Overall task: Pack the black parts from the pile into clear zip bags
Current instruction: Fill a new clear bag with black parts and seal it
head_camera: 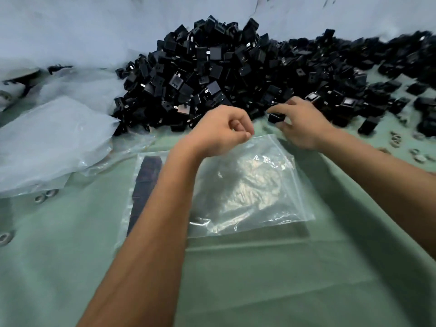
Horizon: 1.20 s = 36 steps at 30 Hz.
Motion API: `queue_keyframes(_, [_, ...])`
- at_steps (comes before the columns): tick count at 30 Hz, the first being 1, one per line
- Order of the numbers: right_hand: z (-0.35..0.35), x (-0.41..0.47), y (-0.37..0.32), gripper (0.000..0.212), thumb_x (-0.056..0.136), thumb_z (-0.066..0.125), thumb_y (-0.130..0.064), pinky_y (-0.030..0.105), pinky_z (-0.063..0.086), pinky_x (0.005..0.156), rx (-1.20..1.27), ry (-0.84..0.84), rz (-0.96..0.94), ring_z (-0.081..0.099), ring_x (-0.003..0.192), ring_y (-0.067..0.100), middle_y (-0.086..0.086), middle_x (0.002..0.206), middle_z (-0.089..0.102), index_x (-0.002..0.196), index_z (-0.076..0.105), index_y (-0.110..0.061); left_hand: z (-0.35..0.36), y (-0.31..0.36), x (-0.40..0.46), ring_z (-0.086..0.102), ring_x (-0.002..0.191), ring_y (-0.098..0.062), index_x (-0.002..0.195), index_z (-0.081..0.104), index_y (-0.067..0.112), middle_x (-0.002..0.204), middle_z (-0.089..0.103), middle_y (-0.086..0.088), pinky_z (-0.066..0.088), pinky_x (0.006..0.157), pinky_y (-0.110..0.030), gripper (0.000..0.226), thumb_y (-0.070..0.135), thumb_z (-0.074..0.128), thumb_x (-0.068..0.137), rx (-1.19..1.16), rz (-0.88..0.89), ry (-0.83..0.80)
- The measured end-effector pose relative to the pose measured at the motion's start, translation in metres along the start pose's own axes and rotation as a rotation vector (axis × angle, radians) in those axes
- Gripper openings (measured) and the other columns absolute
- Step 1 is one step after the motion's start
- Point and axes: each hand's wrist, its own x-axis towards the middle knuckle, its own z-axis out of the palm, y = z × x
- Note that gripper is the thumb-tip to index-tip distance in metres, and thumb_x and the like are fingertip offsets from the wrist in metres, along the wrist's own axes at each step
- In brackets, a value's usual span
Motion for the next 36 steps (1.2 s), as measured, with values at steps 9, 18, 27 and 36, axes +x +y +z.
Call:
queue_keyframes(9, [0.010,-0.009,0.005,0.034,0.080,0.086,-0.031,0.037,0.045,0.079,0.118,0.150,0.093,0.057,0.093,0.031,0.005,0.102,0.054,0.097,0.059,-0.018,0.039,0.026,0.000,0.035,0.113,-0.020,0.099,0.075,0.045,0.115,0.053,-0.007,0.027,0.099,-0.023,0.060,-0.009,0.049,0.093,0.220,0.114,-0.247])
queue_keyframes(18, [-0.035,-0.071,-0.010,0.025,0.089,0.081,-0.020,0.024,0.050,0.056,0.833,-0.246,0.157,0.061,0.060,0.012,0.007,0.079,0.076,0.104,0.065,-0.008,0.016,0.022,-0.004,0.049,0.092,0.001,0.081,0.075,0.037,0.097,0.061,0.010,0.037,0.070,-0.011,0.023,0.017,0.086,0.079,0.155,0.164,-0.239])
queue_keyframes(27, [-0.025,-0.079,-0.058,0.022,0.090,0.079,-0.013,0.034,0.058,0.066,0.827,-0.607,-0.047,0.069,0.079,0.018,0.021,0.101,0.076,0.108,0.072,-0.003,-0.009,0.024,-0.009,0.045,0.062,-0.009,0.084,0.078,0.007,0.066,0.054,-0.001,0.040,0.060,-0.020,0.014,-0.003,0.084,0.078,-0.106,0.178,-0.324])
queue_keyframes(36, [-0.015,-0.056,-0.105,0.053,0.079,0.086,-0.023,0.039,0.061,0.082,0.777,-0.963,-0.196,0.075,0.095,0.031,0.024,0.107,0.075,0.121,0.069,0.005,-0.023,0.034,-0.013,0.043,0.067,-0.010,0.090,0.076,0.004,0.075,0.062,0.010,0.034,0.060,-0.023,0.015,0.001,0.085,0.079,-0.183,0.295,-0.330])
